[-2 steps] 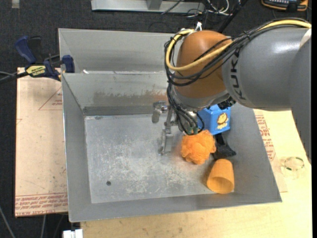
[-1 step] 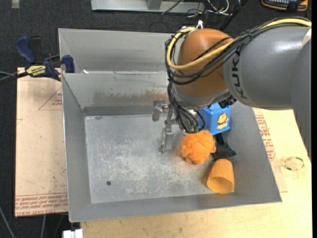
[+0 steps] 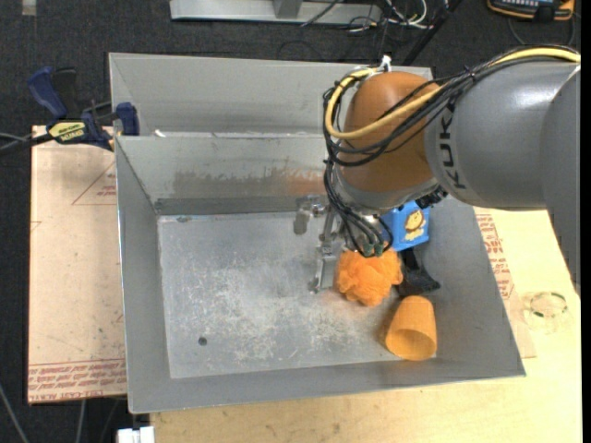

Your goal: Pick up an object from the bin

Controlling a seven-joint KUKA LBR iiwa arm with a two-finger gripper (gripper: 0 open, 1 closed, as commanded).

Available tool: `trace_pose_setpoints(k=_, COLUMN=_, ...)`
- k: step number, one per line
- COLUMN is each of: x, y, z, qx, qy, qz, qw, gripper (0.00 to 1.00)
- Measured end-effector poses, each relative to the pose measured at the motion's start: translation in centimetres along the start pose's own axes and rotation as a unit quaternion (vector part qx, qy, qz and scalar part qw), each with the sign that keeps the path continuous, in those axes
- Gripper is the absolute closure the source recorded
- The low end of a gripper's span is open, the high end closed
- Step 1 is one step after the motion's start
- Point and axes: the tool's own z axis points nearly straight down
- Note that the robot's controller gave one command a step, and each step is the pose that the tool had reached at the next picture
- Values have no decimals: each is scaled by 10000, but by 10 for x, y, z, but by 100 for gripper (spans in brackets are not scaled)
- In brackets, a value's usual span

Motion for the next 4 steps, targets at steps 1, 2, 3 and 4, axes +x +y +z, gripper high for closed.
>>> trace_pose_setpoints(k=1, x=-5, y=-19, z=24, qx=6, qy=12, qz=238, qw=9997, gripper=0)
trace_pose_setpoints(k=2, x=6, y=-34, z=20, qx=-2, qy=22, qz=482, qw=9988, gripper=0)
trace_pose_setpoints(k=3, x=6, y=-48, z=12, qx=1, qy=-1, qz=-777, qw=9970, gripper=0)
trace_pose_setpoints(k=4, x=9, y=-81, z=16, qx=-10, qy=-3, qz=-1571, qw=9876, gripper=0)
